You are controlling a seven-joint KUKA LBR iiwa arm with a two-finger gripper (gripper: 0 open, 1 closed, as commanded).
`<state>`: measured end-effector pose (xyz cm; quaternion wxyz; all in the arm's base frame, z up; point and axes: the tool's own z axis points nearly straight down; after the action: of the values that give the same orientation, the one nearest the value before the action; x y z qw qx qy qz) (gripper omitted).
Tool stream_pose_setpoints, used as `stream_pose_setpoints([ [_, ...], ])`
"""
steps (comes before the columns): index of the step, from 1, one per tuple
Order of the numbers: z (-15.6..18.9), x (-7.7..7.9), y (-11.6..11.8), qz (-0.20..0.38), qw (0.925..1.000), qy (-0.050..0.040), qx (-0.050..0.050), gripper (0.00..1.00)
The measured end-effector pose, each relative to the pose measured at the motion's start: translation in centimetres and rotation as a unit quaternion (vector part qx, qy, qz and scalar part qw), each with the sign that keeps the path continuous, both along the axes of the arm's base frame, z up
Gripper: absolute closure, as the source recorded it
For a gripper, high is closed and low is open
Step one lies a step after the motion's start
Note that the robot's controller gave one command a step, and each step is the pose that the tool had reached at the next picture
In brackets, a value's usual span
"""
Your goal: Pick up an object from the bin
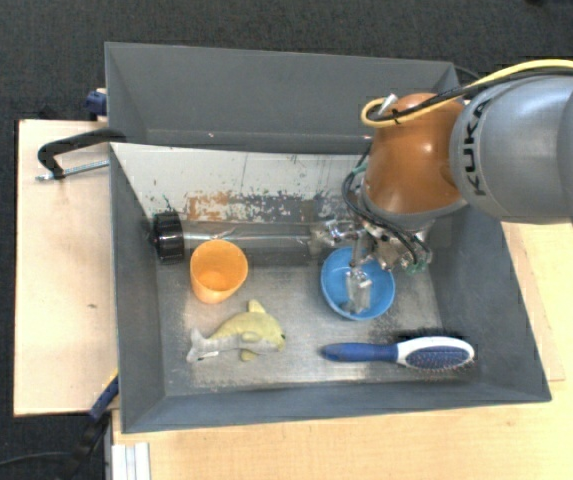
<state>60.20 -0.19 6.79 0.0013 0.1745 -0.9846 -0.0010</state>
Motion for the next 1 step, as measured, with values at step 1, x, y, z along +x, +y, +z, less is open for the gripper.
stream_pose_setpoints([
  [1, 0.13, 0.1, 0.11, 0.0, 1.0, -0.002, 0.0, 0.0],
])
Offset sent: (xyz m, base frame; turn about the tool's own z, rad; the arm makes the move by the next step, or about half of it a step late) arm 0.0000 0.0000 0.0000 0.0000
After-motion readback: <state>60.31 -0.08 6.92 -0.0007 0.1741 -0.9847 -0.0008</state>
